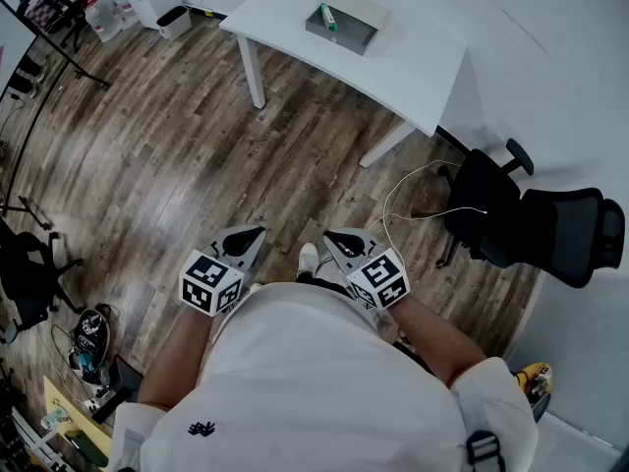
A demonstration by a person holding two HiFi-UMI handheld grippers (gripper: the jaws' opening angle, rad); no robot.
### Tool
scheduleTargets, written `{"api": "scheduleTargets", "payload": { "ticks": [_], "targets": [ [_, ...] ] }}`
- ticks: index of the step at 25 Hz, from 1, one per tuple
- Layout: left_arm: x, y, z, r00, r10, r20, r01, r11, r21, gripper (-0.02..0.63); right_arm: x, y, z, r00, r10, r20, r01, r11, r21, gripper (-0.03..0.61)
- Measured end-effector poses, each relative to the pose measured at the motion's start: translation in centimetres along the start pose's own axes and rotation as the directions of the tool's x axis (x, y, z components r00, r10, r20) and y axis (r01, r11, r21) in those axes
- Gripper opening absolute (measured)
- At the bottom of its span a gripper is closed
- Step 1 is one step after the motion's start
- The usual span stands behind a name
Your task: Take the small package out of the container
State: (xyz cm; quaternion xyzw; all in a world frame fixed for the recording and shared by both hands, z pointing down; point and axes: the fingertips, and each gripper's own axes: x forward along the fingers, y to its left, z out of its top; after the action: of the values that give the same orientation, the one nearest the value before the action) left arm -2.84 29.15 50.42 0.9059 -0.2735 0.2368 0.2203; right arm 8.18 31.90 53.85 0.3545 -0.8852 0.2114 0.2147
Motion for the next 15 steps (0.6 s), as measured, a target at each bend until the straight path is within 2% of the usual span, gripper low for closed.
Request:
{"api": "scheduleTargets", "payload": {
  "ticks": [7,15],
  "targets": [
    [4.5,-0.6,2.9,1.0,-0.006,-0.015,0.006,1.0,-0.001,0.006,-0.9,-4.8,0.4,1.0,0.003,0.017,-0.003,1.0,0.022,0.006],
    [6.6,1.0,5.0,1.0,0.006,-0.026,-0.007,1.0,-0.007,0.006,0.5,-8.1,0.2,1.0,0.024,-0.002,-0.024,0.999,0.035,0.009]
  ]
}}
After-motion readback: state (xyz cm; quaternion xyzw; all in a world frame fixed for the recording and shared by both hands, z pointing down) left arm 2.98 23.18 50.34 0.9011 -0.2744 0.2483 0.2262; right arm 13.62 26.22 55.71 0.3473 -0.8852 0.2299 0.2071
